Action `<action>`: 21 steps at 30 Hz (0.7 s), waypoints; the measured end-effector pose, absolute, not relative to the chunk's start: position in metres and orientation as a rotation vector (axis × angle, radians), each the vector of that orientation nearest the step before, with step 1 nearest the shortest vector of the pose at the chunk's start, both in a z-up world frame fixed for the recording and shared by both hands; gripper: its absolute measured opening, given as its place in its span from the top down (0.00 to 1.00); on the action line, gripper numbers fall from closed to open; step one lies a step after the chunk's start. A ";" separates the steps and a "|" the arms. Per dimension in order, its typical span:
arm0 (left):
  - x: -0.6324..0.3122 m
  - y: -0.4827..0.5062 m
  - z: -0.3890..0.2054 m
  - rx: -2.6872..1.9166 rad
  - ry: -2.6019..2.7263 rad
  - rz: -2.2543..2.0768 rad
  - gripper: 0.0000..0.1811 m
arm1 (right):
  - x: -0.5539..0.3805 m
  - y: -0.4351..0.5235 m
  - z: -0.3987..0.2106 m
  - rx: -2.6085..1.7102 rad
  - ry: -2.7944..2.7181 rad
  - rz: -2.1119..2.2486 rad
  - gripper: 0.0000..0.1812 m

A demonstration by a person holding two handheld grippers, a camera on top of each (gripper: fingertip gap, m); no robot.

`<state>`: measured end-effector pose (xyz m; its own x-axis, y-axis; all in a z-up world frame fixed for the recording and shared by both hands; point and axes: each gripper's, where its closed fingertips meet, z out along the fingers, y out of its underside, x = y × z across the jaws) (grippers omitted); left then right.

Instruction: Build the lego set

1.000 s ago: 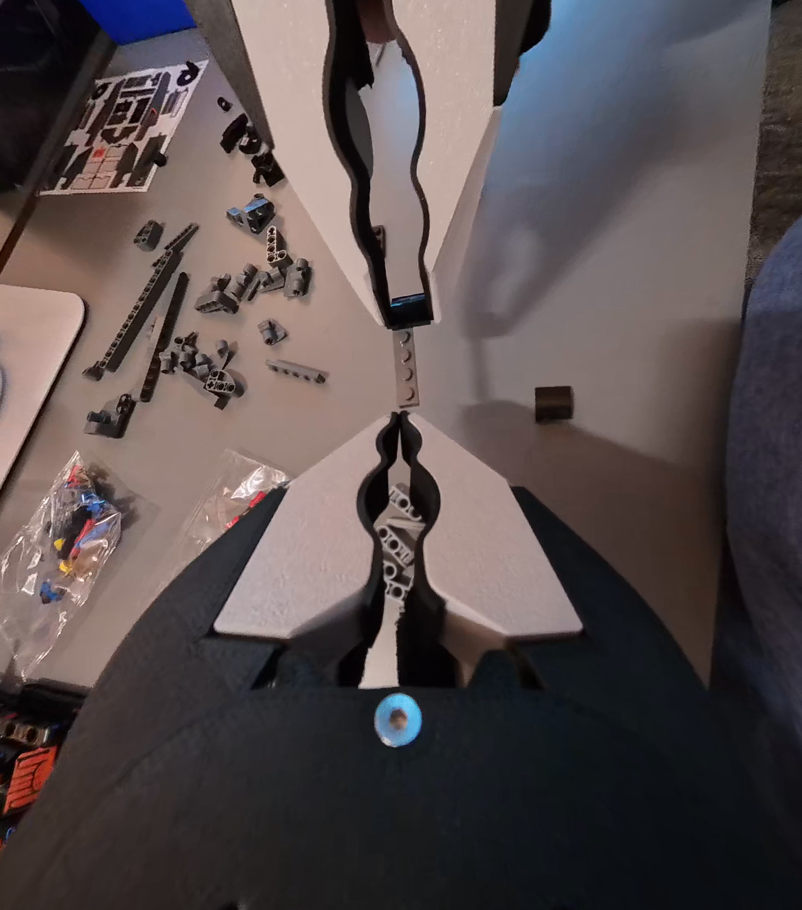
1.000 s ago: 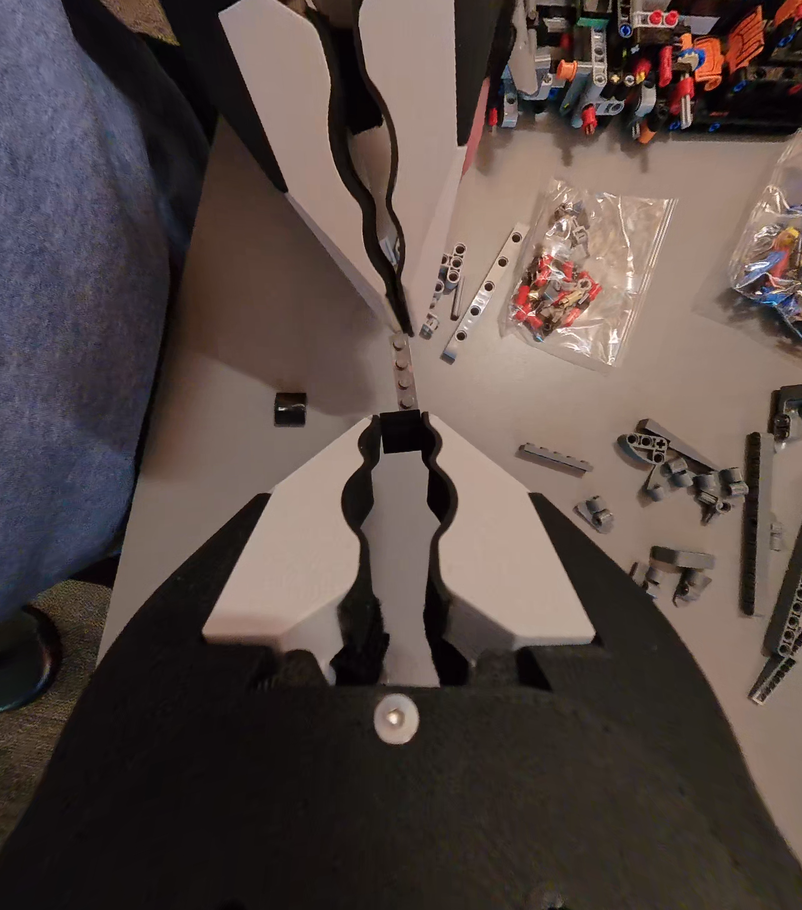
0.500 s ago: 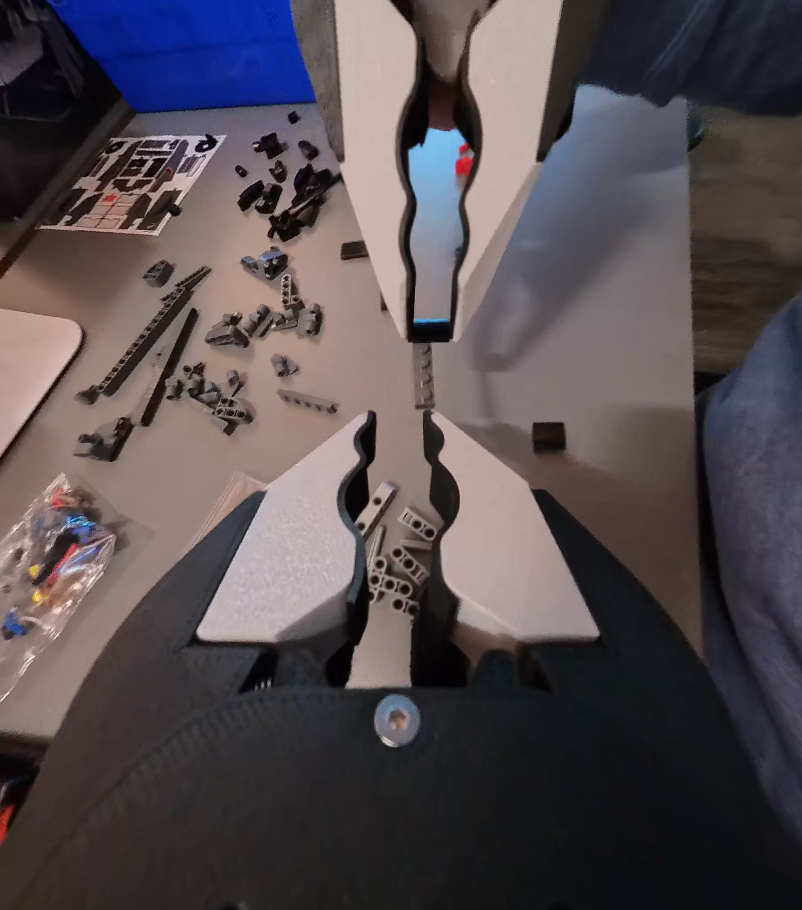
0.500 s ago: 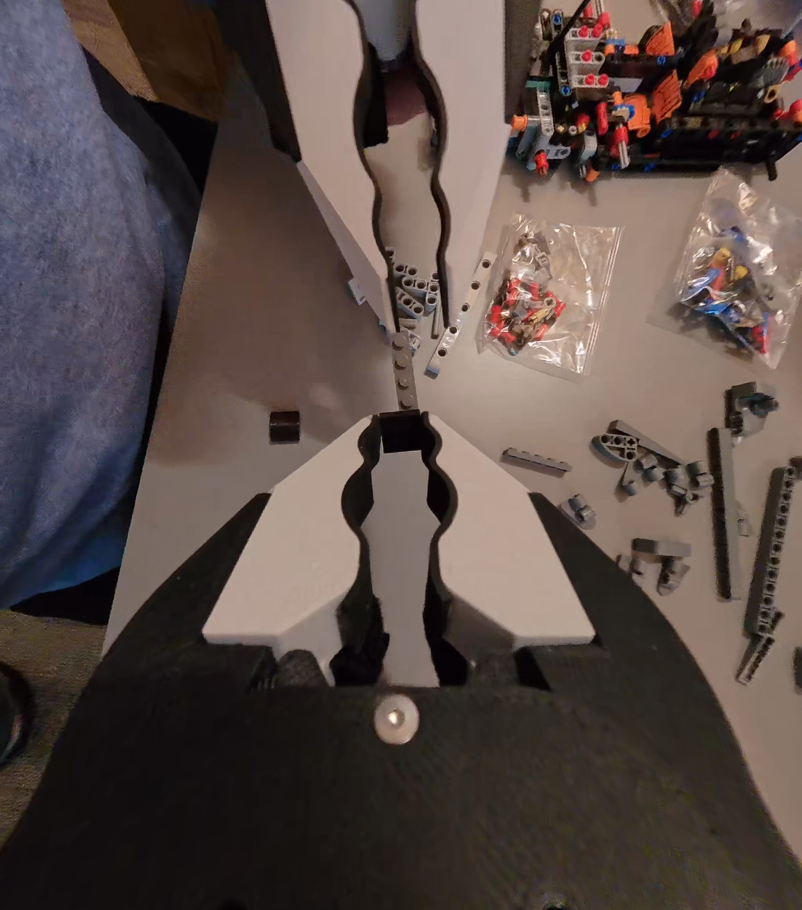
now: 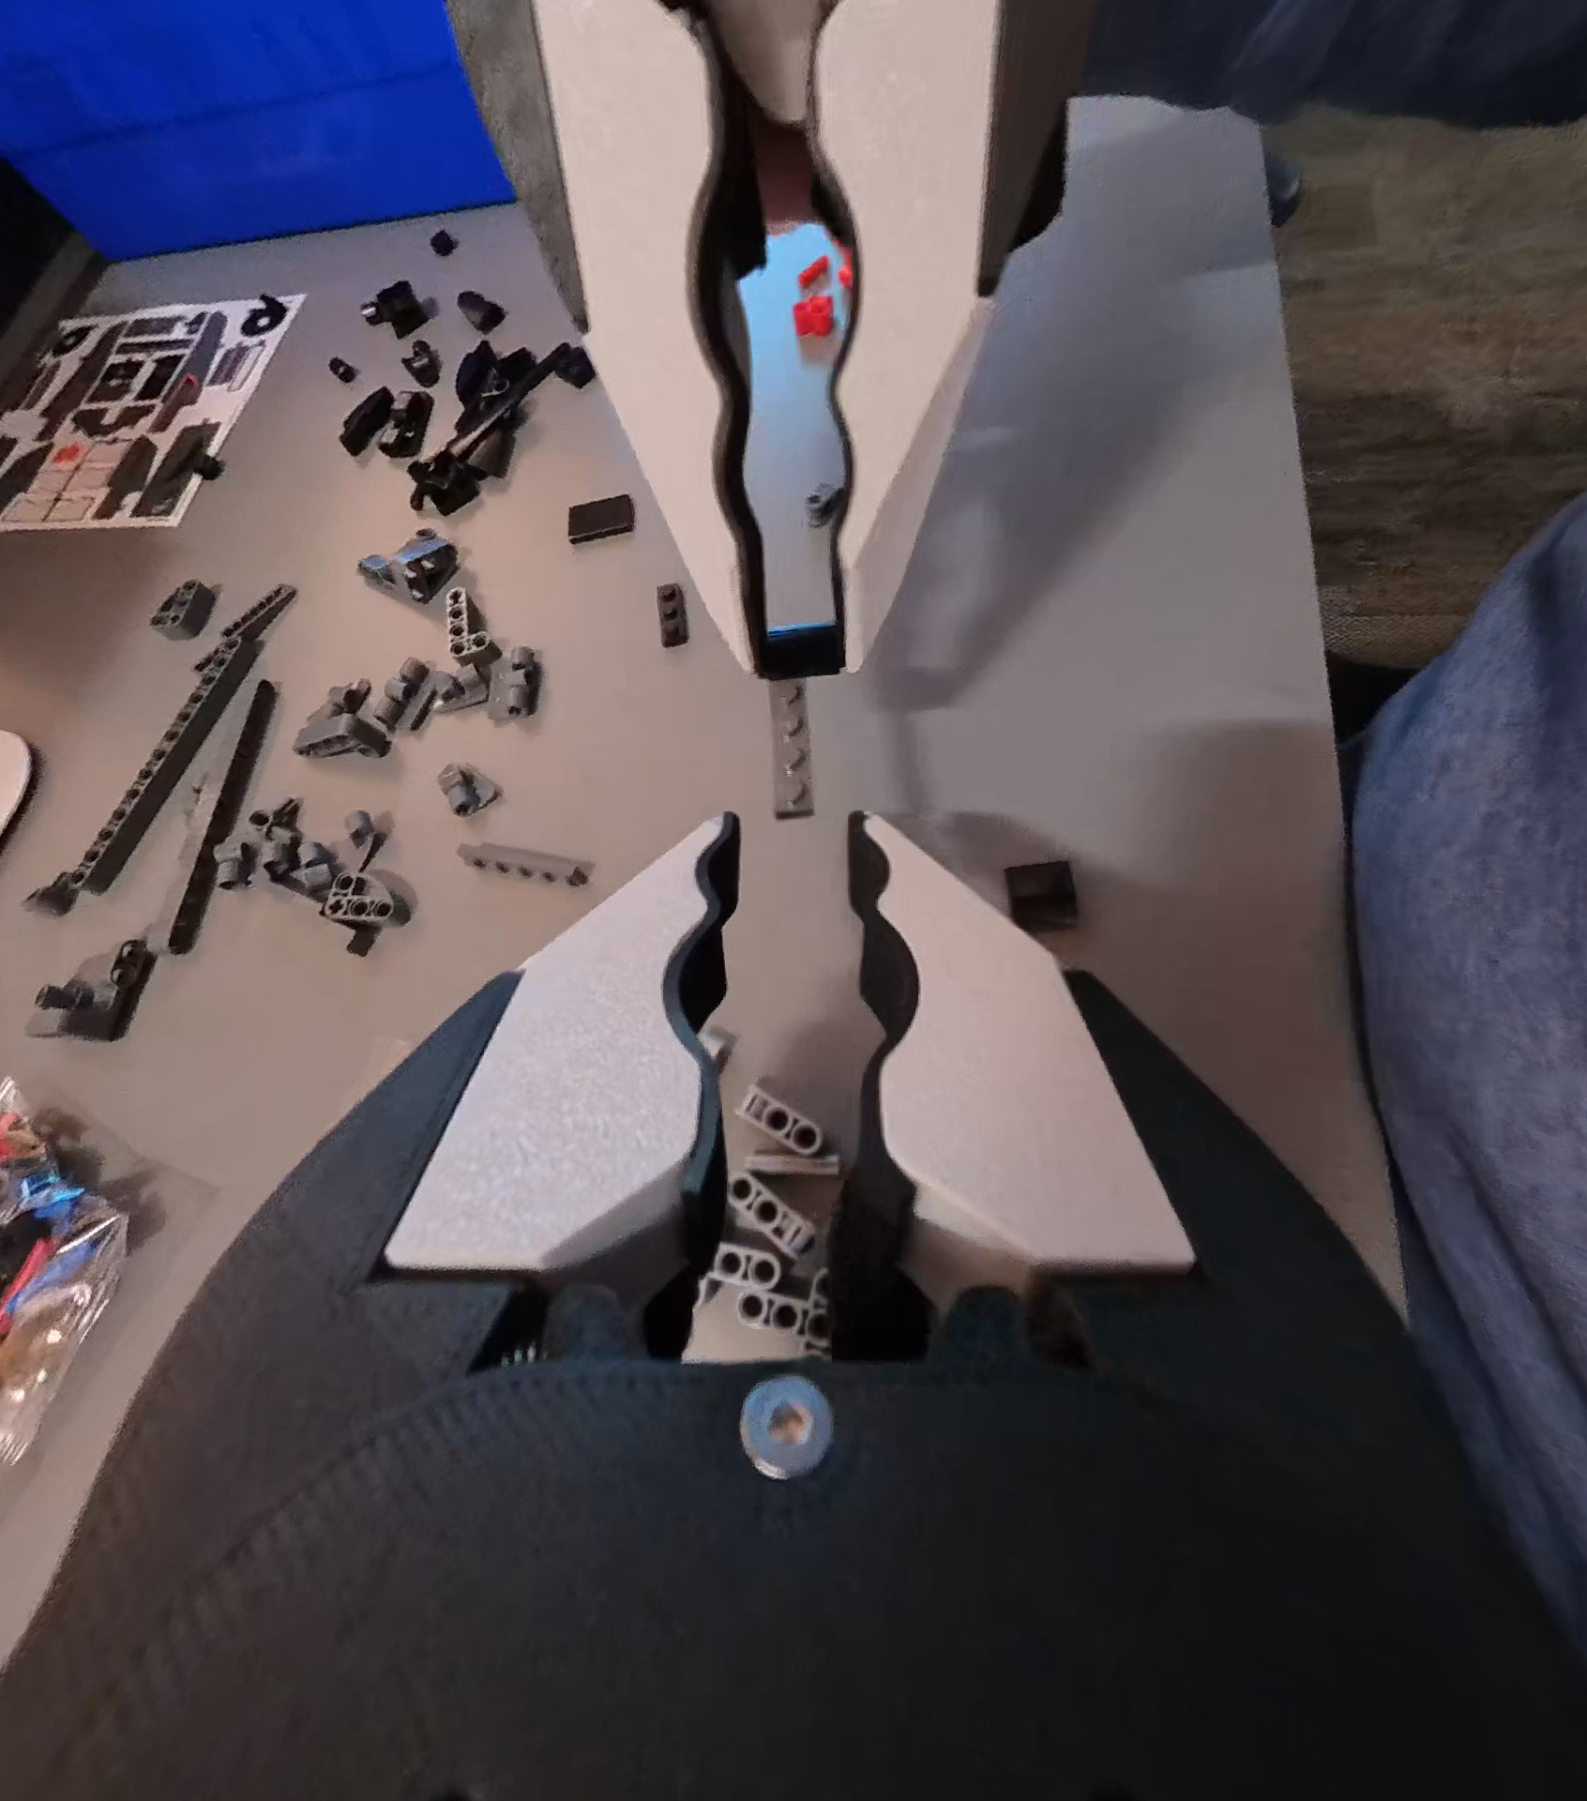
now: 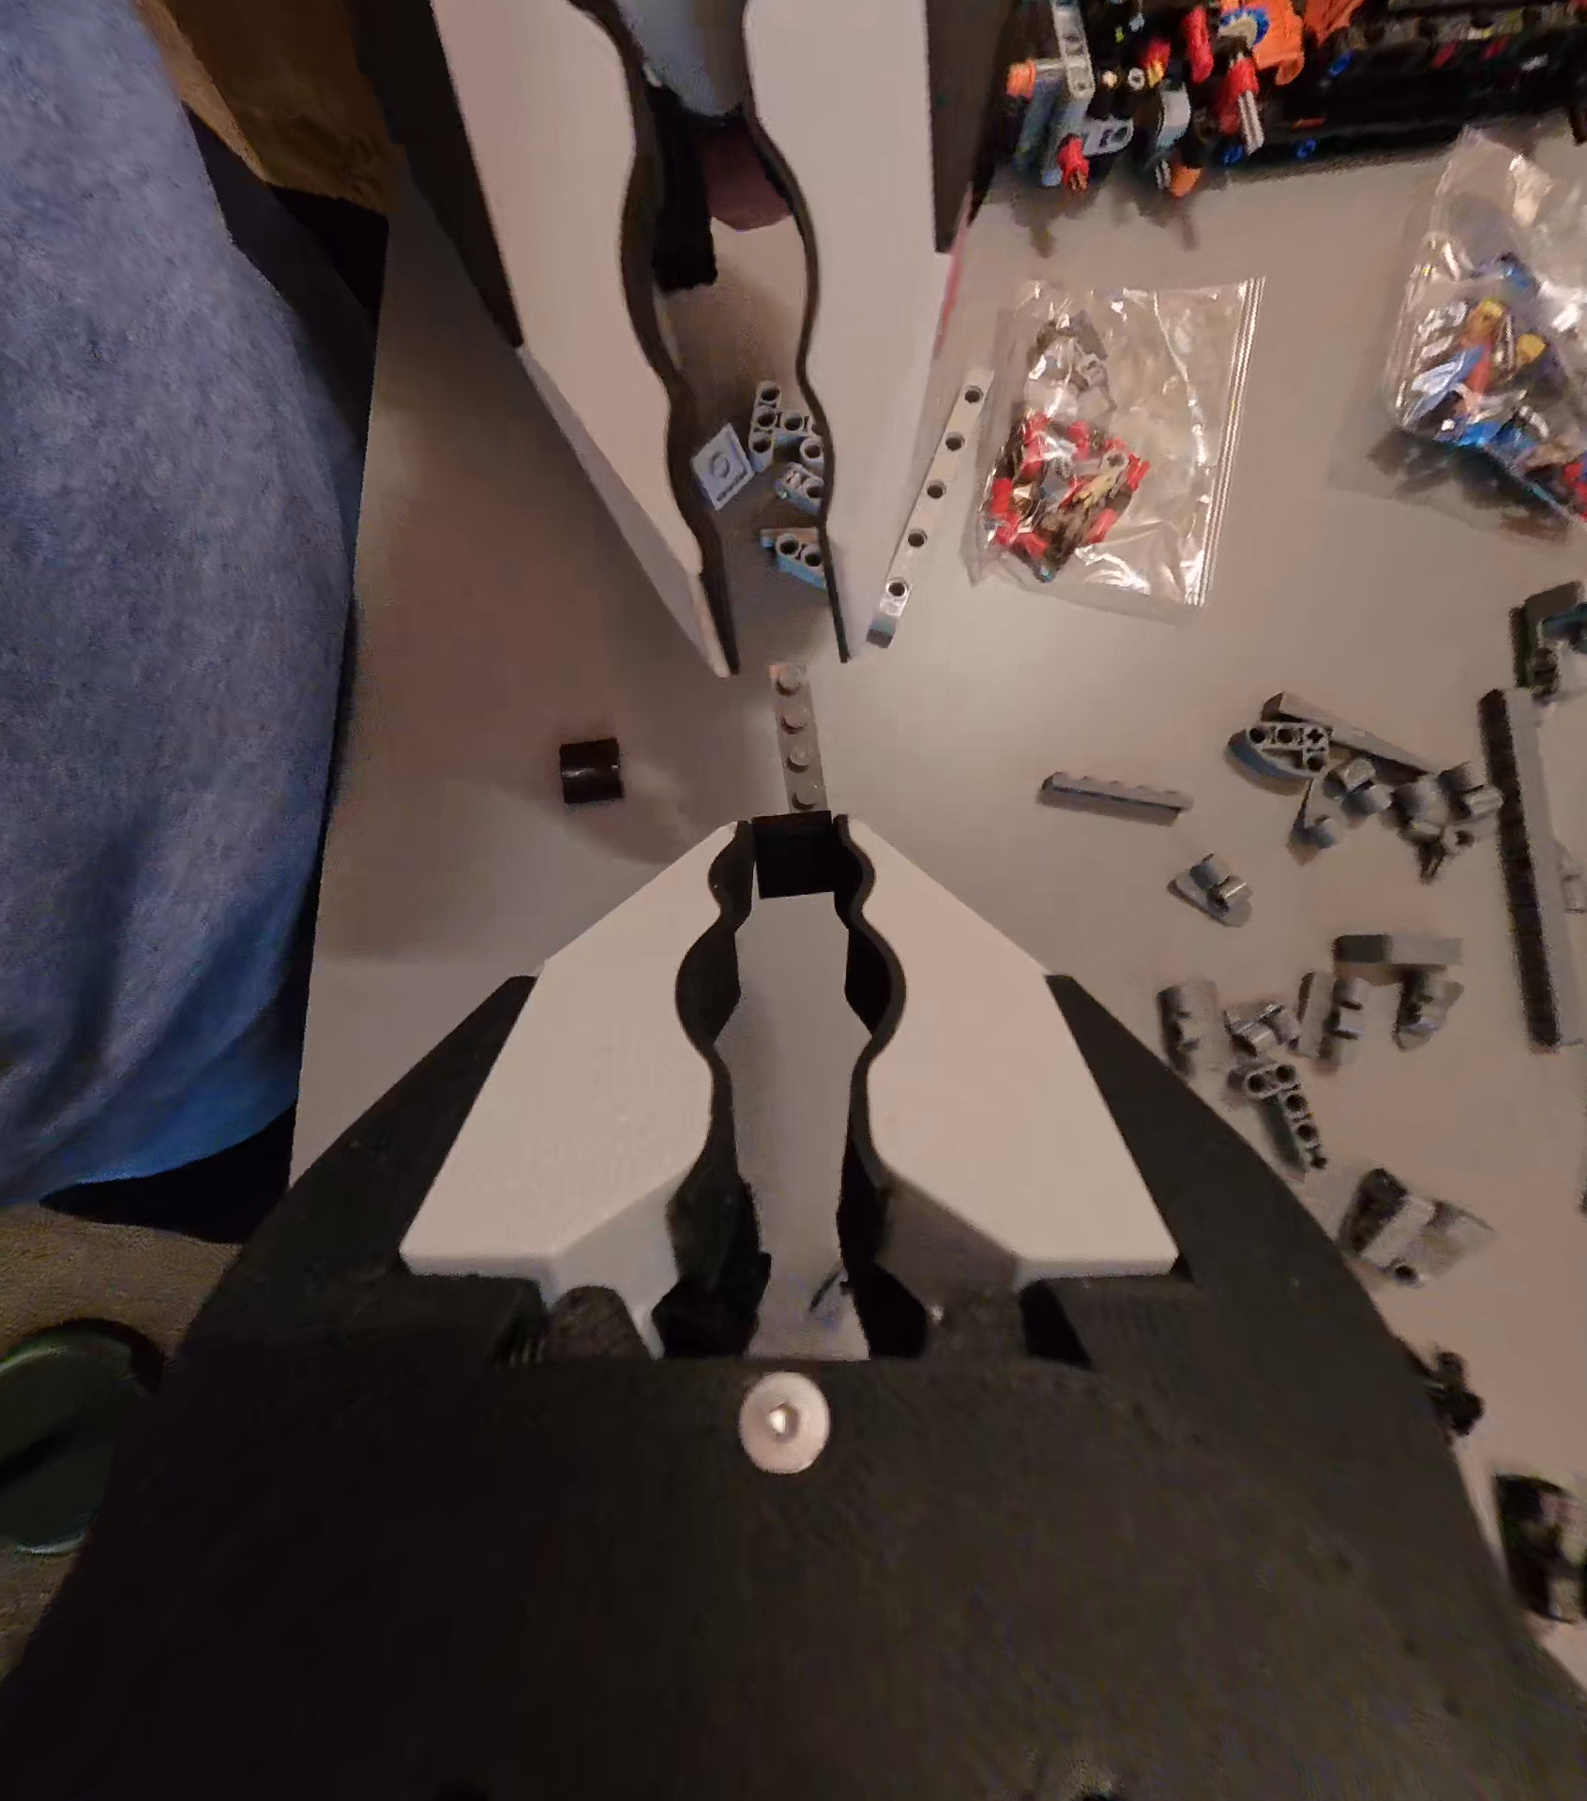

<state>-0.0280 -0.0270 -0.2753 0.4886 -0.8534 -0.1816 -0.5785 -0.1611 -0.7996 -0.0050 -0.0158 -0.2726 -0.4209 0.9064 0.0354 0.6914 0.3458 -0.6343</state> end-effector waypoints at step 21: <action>-0.016 -0.019 -0.281 -1.877 1.172 -0.442 0.97 | 0.001 -0.012 -0.271 -1.467 -2.099 0.825 0.80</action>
